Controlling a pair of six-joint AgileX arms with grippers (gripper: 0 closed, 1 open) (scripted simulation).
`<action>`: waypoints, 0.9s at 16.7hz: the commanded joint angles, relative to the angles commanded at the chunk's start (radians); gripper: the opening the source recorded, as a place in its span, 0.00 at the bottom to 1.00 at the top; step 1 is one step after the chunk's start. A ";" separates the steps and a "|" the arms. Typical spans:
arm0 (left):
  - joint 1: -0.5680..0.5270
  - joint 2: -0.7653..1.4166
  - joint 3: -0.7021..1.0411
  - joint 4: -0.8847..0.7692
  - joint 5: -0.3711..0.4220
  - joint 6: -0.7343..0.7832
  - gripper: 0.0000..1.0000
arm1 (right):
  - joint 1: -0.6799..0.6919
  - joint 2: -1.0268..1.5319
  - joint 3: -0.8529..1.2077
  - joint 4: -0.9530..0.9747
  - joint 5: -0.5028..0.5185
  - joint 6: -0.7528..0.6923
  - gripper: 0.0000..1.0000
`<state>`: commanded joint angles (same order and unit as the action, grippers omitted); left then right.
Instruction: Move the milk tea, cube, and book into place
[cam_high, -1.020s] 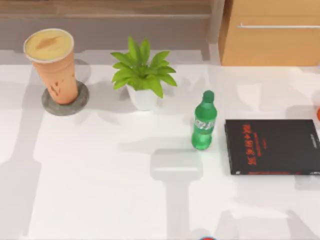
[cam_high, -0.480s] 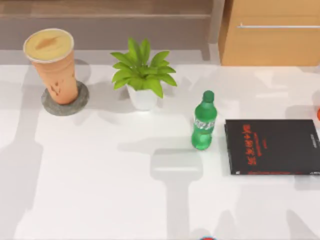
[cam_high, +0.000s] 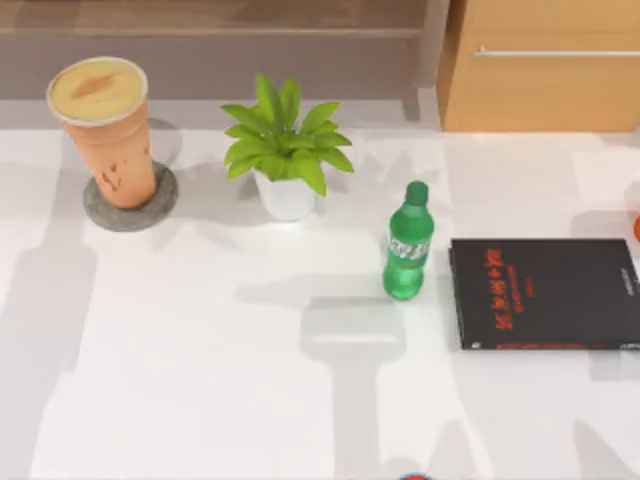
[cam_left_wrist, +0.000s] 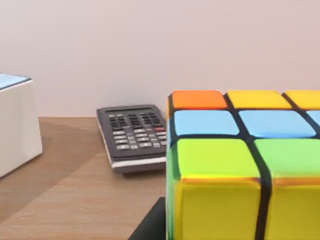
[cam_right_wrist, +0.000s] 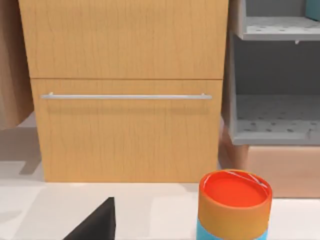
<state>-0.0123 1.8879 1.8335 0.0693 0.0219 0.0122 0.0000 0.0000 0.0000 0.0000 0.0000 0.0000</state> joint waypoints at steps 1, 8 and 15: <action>-0.003 0.010 0.006 -0.006 0.000 0.002 0.00 | 0.000 0.000 0.000 0.000 0.000 0.000 1.00; -0.003 0.012 0.007 -0.007 0.000 0.002 0.23 | 0.000 0.000 0.000 0.000 0.000 0.000 1.00; -0.003 0.012 0.007 -0.007 0.000 0.002 0.75 | 0.000 0.000 0.000 0.000 0.000 0.000 1.00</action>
<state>-0.0158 1.9000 1.8403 0.0624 0.0222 0.0142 0.0000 0.0000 0.0000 0.0000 0.0000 0.0000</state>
